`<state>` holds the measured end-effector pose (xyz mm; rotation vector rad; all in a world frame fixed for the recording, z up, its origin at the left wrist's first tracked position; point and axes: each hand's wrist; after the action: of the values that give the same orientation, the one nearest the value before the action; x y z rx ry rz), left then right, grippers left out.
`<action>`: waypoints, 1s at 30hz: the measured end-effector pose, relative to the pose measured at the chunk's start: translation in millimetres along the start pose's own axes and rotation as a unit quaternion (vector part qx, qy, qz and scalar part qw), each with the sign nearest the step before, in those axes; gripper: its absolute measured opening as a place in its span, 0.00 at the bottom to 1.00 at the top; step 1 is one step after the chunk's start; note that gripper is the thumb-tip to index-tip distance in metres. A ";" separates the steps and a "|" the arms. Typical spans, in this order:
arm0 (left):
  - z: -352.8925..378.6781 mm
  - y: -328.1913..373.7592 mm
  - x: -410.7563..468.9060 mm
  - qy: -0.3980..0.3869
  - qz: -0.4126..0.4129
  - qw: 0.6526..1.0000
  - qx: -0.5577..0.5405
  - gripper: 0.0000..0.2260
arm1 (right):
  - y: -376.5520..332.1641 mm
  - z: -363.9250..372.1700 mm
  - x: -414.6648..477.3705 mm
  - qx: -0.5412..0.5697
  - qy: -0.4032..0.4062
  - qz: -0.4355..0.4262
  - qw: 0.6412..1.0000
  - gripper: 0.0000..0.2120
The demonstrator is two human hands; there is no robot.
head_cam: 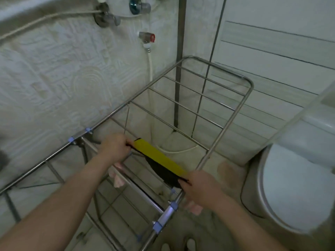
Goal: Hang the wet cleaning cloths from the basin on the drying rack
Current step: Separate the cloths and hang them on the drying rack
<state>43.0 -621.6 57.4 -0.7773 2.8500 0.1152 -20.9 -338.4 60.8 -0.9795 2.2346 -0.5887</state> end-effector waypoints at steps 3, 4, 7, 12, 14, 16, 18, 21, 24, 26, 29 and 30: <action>8.4 -1.8 2.8 -0.049 0.019 0.996 0.079 0.09 | -1.9 12.2 8.2 -0.041 -0.030 -0.005 0.999 0.14; 8.7 -0.9 3.7 -0.061 0.015 0.992 0.113 0.09 | -2.6 14.3 10.8 -0.054 -0.039 -0.001 0.998 0.14; 14.2 2.7 8.3 -0.089 0.024 0.972 0.214 0.07 | -10.2 24.3 16.1 -0.105 -0.084 0.006 0.991 0.18; 26.3 7.3 14.0 -0.141 0.060 0.949 0.274 0.04 | -18.8 36.9 17.5 -0.095 -0.099 0.015 0.990 0.24; 33.1 8.2 15.9 -0.159 0.058 0.945 0.279 0.10 | -20.8 38.9 17.3 -0.080 -0.100 0.024 0.991 0.27; 36.1 10.9 16.9 -0.135 0.051 0.958 0.248 0.11 | -19.9 35.5 17.2 -0.009 -0.087 0.043 0.995 0.22; 34.7 13.3 18.3 -0.068 0.046 0.984 0.159 0.10 | -15.2 27.3 16.5 0.079 -0.020 0.058 0.995 0.13; 37.4 14.6 19.0 0.023 0.061 0.998 0.008 0.12 | 0.9 13.3 19.1 0.044 0.142 0.085 0.985 0.10; 44.8 21.6 18.7 0.000 0.083 0.996 -0.034 0.15 | 12.6 9.4 23.1 0.009 0.127 0.133 0.983 0.12; 48.3 26.1 20.5 -0.017 0.086 0.995 -0.037 0.14 | 14.8 13.4 25.4 -0.018 0.100 0.141 0.985 0.10; 47.6 25.3 25.2 -0.033 0.089 0.995 -0.035 0.14 | 19.4 17.2 29.0 -0.016 0.127 0.143 0.981 0.09; 47.5 24.0 27.0 -0.038 0.093 0.994 -0.038 0.13 | 21.1 16.8 30.2 -0.002 0.133 0.150 0.980 0.10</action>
<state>15.4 -608.5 6.1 -0.5083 2.8540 0.2738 -35.7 -350.8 25.2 -0.5721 2.5569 -0.6068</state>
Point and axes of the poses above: each hand's wrist, its own x-axis towards the middle knuckle, its own z-axis out of the palm, y = z × x, and after that the axes turned 11 degrees about x, right-handed
